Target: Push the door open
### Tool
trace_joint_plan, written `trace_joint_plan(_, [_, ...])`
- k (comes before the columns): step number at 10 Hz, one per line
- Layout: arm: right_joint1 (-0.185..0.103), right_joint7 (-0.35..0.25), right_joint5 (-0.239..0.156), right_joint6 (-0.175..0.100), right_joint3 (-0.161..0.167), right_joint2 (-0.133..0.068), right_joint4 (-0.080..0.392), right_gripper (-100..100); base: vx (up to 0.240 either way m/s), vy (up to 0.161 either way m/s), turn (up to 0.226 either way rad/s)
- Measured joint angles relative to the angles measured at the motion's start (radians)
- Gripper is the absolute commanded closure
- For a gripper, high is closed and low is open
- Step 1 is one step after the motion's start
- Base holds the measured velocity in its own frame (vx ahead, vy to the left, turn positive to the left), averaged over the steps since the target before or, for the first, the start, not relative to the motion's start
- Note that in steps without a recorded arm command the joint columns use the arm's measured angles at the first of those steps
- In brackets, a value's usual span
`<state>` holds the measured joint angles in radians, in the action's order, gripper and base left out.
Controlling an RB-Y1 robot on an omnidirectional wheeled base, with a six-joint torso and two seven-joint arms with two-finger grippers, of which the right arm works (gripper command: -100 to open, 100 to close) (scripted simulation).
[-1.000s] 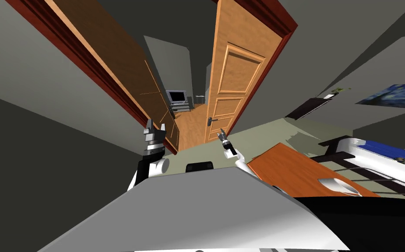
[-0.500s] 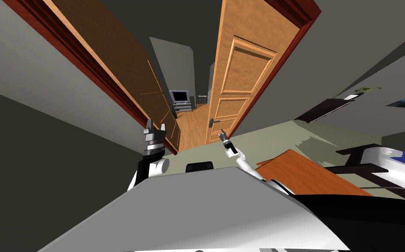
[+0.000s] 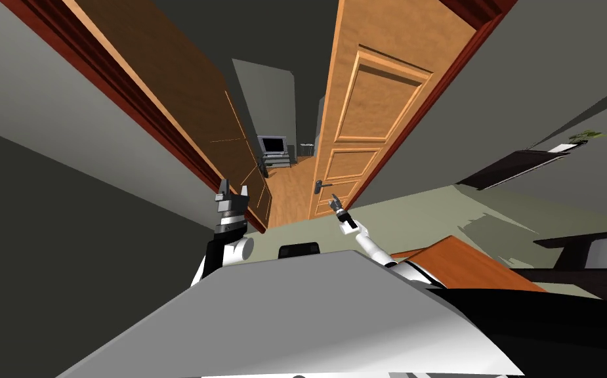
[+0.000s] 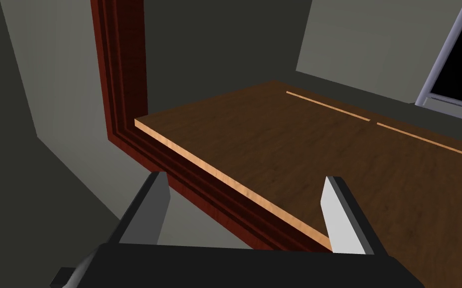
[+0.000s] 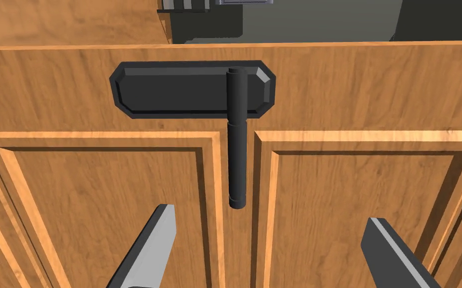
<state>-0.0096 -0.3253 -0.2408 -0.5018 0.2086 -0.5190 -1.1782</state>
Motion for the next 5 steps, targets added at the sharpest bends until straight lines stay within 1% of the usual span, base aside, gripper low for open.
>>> trace_joint_plan(1, [-0.011,-0.006,-0.006,0.001,0.006,-0.017,0.02,-100,0.114,-0.081,0.075])
trace_joint_plan(3, [-0.027,-0.012,-0.014,0.005,0.013,-0.037,0.049,-100,0.094,-0.053,0.061])
trace_joint_plan(4, [-0.03,-0.014,-0.017,0.004,0.016,-0.044,0.059,-100,0.066,-0.039,0.036])
trace_joint_plan(5, [-0.039,-0.018,-0.019,0.0,0.02,-0.05,0.077,-100,0.028,-0.019,0.01])
